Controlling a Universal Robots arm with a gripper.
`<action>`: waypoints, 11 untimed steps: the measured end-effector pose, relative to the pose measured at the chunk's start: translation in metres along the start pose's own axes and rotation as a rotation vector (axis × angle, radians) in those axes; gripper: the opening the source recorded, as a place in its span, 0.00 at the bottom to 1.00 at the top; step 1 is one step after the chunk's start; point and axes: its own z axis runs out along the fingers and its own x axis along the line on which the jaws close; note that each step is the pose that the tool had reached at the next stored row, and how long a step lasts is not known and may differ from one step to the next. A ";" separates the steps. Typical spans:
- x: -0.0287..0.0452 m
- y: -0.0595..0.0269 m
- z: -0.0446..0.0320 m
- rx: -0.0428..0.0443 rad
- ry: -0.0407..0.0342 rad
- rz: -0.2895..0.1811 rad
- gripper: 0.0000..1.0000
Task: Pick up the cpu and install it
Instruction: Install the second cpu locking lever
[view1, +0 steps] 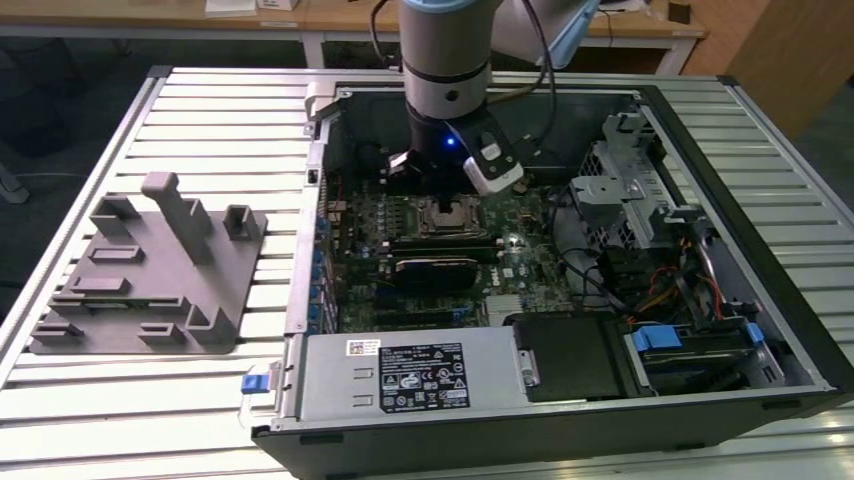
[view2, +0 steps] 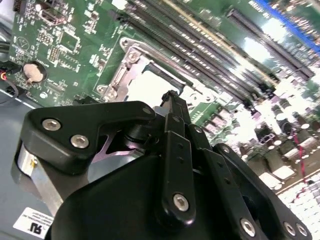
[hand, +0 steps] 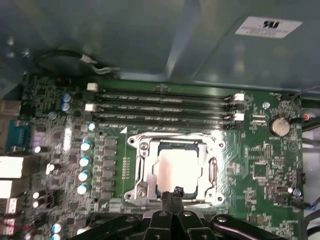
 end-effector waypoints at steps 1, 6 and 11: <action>-0.0013 0.0014 0.0005 0.0013 0.0002 0.000 0.11; -0.0090 0.0058 0.0025 0.0112 0.0020 0.000 0.11; -0.0118 0.0064 0.0028 0.0161 0.0040 0.000 0.11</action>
